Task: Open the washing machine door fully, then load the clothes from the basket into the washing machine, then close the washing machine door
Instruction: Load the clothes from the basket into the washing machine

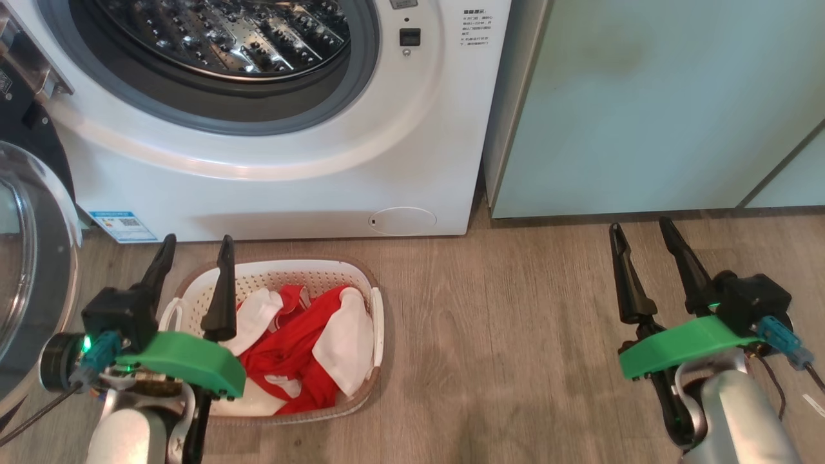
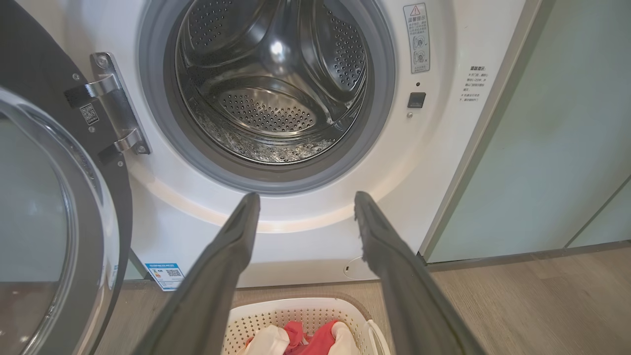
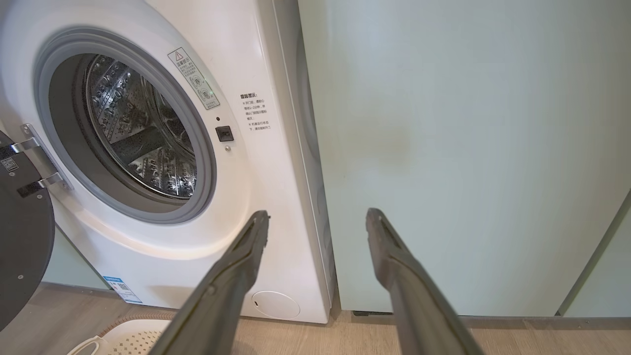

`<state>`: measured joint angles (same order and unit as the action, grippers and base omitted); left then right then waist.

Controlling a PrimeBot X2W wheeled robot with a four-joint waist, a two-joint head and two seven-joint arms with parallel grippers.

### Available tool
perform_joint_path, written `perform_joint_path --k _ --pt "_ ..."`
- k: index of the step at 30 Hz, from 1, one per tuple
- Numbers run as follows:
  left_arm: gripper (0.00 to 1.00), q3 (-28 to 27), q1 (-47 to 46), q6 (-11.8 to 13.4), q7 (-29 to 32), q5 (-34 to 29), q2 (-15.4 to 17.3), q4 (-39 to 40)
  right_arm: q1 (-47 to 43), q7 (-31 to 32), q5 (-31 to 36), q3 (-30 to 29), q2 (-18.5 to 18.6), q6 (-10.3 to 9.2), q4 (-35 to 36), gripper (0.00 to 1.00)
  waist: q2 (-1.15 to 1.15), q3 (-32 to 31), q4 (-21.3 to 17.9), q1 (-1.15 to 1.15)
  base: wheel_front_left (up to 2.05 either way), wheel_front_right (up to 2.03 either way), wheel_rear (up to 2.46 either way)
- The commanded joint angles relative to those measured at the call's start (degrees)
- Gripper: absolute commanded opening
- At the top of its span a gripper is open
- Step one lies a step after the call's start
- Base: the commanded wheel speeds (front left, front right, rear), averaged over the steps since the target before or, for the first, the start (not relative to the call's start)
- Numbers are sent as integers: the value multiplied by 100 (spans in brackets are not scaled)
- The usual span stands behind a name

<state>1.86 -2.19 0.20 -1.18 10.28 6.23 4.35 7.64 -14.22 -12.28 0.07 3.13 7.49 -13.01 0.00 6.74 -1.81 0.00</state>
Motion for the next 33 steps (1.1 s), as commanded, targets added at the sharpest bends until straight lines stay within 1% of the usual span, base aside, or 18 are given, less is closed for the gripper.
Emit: perform_joint_path --k 1,13,18,22,27,33 --pt "100 -172 -175 38 -45 27 127 179 158 -66 -41 135 -25 0 171 100 0 -1 1 0 0 0 0" --pt "100 -124 -251 57 25 119 152 132 204 -68 -47 161 -25 0 186 100 0 87 0 0 0 0 0" --pt "100 8 -554 -103 181 247 161 -192 315 -66 -49 204 -25 0 279 100 0 396 -41 0 0 0 0" --pt "100 117 -979 -273 422 439 134 -849 465 -62 -41 284 -25 0 381 100 0 815 -105 0 0 0 0" --pt "100 275 -1621 -487 732 693 105 -1967 724 -63 -48 395 -25 0 507 100 0 1417 -206 0 0 0 0" --pt "100 472 -2403 -662 1006 936 132 -3268 1119 -69 -74 529 -25 0 678 100 0 2227 -366 0 0 0 0"
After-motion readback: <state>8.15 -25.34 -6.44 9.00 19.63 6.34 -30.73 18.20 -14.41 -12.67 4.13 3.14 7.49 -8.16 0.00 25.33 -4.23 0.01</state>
